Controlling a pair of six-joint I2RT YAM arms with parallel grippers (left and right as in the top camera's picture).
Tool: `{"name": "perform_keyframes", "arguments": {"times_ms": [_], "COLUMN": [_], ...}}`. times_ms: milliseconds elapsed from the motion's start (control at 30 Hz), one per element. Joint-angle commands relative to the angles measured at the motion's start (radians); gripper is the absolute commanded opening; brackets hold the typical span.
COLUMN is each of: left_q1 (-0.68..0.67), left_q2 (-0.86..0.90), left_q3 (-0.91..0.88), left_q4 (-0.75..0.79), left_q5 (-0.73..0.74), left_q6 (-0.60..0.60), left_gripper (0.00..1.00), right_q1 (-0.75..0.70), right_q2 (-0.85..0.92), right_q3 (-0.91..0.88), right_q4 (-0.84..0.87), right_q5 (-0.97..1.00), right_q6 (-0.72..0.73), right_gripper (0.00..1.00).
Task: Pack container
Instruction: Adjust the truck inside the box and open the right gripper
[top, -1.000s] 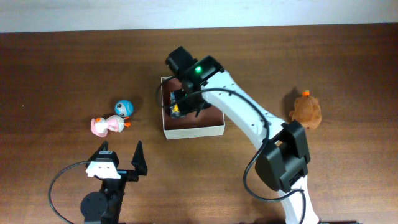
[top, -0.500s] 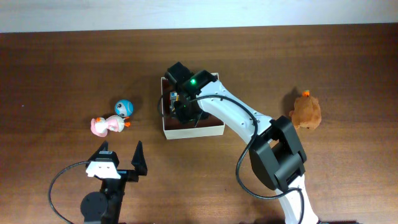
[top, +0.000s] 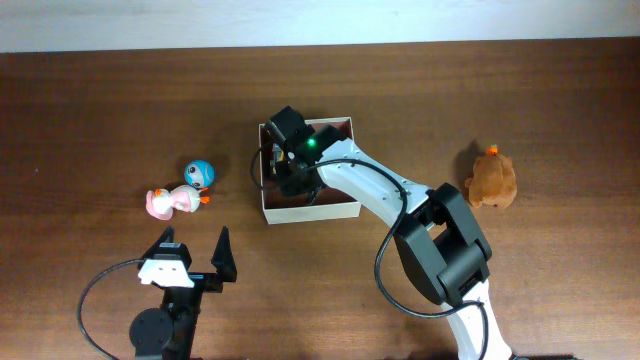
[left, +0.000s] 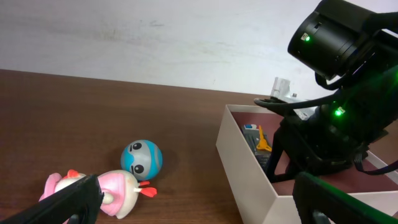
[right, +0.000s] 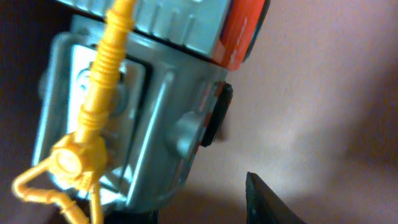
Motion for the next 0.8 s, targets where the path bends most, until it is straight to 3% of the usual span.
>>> {"name": "perform_keyframes", "arguments": {"times_ms": [0, 367, 767], "left_q1": [-0.004, -0.004, -0.004], "left_q2": [-0.006, -0.006, -0.006], "left_q3": [-0.007, -0.007, -0.007], "left_q4": [0.002, 0.002, 0.002], "left_q5": [-0.005, -0.005, -0.005], "left_q6": [0.016, 0.016, 0.016], "left_gripper": [1.00, 1.00, 1.00], "right_q1": [-0.003, -0.004, -0.059], "right_q2": [0.007, 0.005, 0.005], "right_q3": [-0.007, -0.006, -0.006], "right_q4": [0.008, -0.161, 0.014], "right_q5": [0.051, 0.037, 0.188], "right_q6": [-0.015, -0.018, -0.018], "right_gripper": [0.39, 0.45, 0.45]}}
